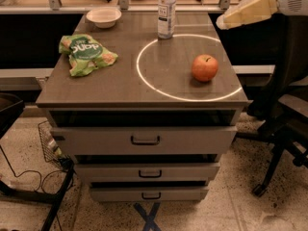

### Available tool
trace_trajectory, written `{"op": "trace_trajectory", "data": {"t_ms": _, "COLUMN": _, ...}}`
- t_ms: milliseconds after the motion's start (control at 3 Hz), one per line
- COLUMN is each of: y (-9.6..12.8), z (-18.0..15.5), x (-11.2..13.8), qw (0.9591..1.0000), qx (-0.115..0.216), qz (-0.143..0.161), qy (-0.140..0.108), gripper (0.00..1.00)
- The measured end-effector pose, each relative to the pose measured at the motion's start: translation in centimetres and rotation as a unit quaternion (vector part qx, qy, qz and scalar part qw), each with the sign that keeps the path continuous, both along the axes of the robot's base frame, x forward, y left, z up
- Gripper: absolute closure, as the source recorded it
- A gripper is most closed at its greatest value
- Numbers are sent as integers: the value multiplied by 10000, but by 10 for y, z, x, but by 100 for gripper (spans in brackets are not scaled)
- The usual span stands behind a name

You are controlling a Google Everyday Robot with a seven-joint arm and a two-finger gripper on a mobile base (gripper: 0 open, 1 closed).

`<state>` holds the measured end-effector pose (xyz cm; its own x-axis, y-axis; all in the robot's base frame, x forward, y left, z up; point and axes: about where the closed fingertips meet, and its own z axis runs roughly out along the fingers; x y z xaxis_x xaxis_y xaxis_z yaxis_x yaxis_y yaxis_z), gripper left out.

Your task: Pick blue plastic bottle

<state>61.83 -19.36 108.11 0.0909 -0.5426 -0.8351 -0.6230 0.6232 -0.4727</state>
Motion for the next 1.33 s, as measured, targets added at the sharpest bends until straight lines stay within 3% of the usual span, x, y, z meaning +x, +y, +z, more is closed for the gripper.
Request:
{"op": "trace_trajectory", "data": {"t_ms": 333, "y": 18, "z": -5, "x": 24, "qw": 9995, "qx": 306, "qz": 61, "qy": -27, "gripper": 0}}
{"op": "trace_trajectory", "data": {"t_ms": 1000, "y": 58, "z": -28, "x": 121, "qw": 9913, "qx": 1306, "qz": -4, "qy": 177, "gripper": 0}}
{"op": "trace_trajectory", "data": {"t_ms": 1333, "y": 74, "z": -40, "x": 151, "qw": 9896, "qx": 1403, "qz": -76, "qy": 307, "gripper": 0}}
